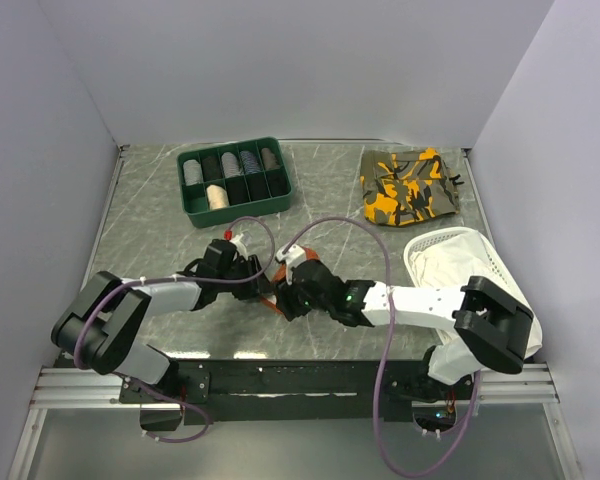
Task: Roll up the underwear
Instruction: Roll the underwear to the center of the board.
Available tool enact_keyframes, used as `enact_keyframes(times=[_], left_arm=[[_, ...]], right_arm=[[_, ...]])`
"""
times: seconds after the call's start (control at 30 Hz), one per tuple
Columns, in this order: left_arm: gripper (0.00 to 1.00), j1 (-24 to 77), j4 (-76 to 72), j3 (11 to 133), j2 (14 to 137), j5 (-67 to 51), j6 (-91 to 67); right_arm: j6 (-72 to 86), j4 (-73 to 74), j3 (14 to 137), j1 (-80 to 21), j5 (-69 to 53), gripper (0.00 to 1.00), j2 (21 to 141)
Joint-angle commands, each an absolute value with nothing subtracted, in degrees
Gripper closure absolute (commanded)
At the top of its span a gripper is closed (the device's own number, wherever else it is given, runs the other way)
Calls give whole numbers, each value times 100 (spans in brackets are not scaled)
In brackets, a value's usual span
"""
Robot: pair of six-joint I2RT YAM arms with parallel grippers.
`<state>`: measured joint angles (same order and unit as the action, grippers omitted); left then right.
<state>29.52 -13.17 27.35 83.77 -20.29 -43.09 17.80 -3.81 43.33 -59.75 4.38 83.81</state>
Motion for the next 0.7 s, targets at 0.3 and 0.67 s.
enact_keyframes(times=[0.3,0.67], left_arm=[[58,3006,-510,2839,8710,-1925,-3982],[58,3015,-519,2927,8868,-2013,-3946]], right_arm=[[625,-202,4711,-6986,1897,38,8833],[123,-316,4878,-7576,2988,38,9395]])
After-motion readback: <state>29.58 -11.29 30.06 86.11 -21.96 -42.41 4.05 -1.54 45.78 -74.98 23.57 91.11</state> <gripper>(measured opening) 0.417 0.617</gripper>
